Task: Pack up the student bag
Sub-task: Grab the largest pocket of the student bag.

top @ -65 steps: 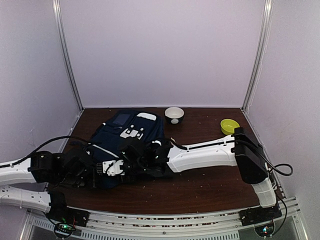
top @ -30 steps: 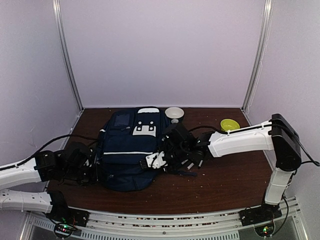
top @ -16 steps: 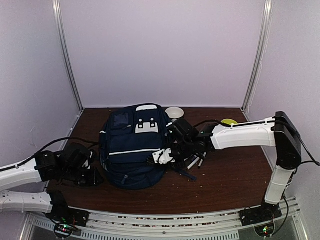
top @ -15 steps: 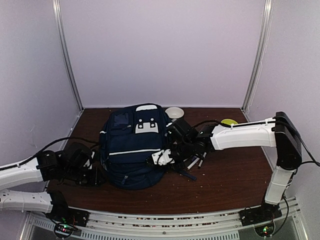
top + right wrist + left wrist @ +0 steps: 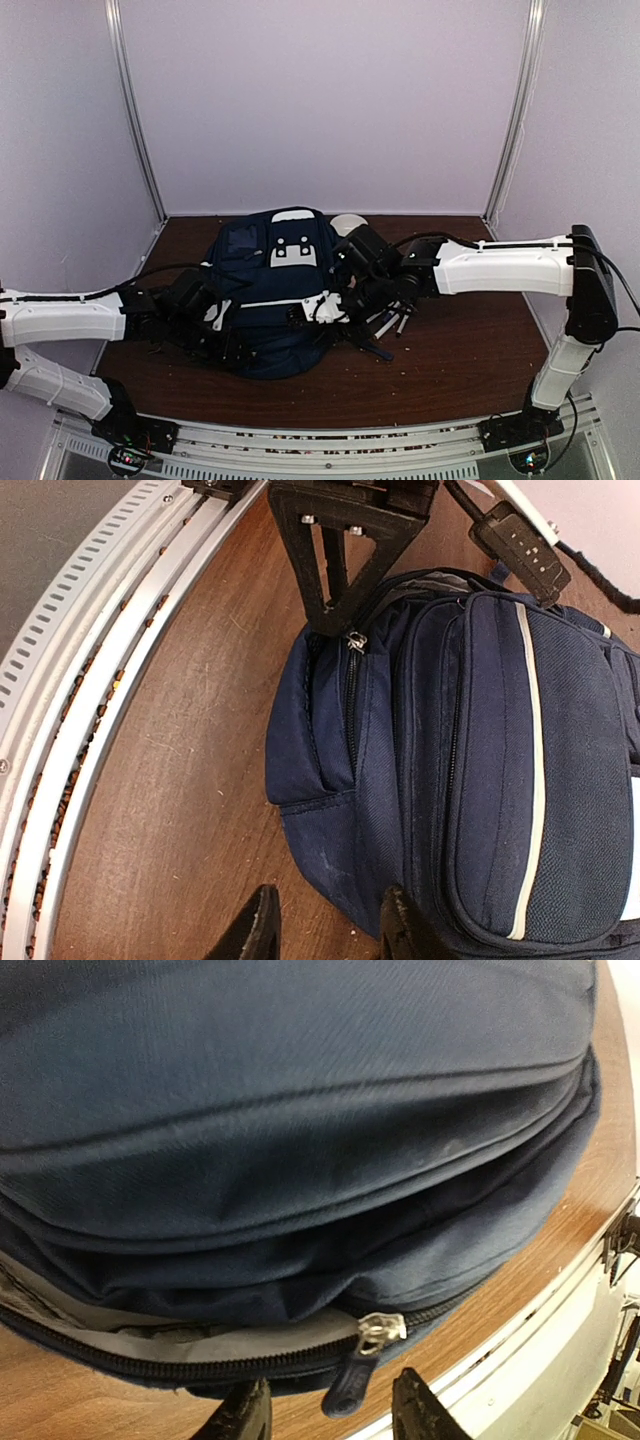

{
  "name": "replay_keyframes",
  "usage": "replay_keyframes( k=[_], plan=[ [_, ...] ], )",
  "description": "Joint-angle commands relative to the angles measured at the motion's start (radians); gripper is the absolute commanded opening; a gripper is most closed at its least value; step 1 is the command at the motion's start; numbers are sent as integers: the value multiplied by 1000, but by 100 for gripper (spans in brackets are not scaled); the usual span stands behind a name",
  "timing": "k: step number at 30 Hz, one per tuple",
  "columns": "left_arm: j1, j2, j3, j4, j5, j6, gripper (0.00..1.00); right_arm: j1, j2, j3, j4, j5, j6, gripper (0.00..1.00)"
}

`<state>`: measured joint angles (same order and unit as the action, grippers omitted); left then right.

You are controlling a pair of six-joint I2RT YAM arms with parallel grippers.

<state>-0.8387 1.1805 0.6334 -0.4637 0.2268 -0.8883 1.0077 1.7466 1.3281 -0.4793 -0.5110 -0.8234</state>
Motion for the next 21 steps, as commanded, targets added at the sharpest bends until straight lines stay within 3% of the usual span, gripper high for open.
replay_keyframes(
  k=[1,8,12,18,21],
  plan=[
    [-2,18,24,42,41,9,43,-3,-33,-9,-5,-28,46,35],
    [-3,60,-8,159,106,-14,37,-4,3,7,26,-21,60,35],
    [-1,92,1,200,114,-17,26,-4,43,49,16,-19,68,35],
    [-2,107,14,163,83,-24,1,16,89,78,33,7,63,35],
    [-2,95,25,113,50,-19,0,32,129,101,51,15,56,35]
  ],
)
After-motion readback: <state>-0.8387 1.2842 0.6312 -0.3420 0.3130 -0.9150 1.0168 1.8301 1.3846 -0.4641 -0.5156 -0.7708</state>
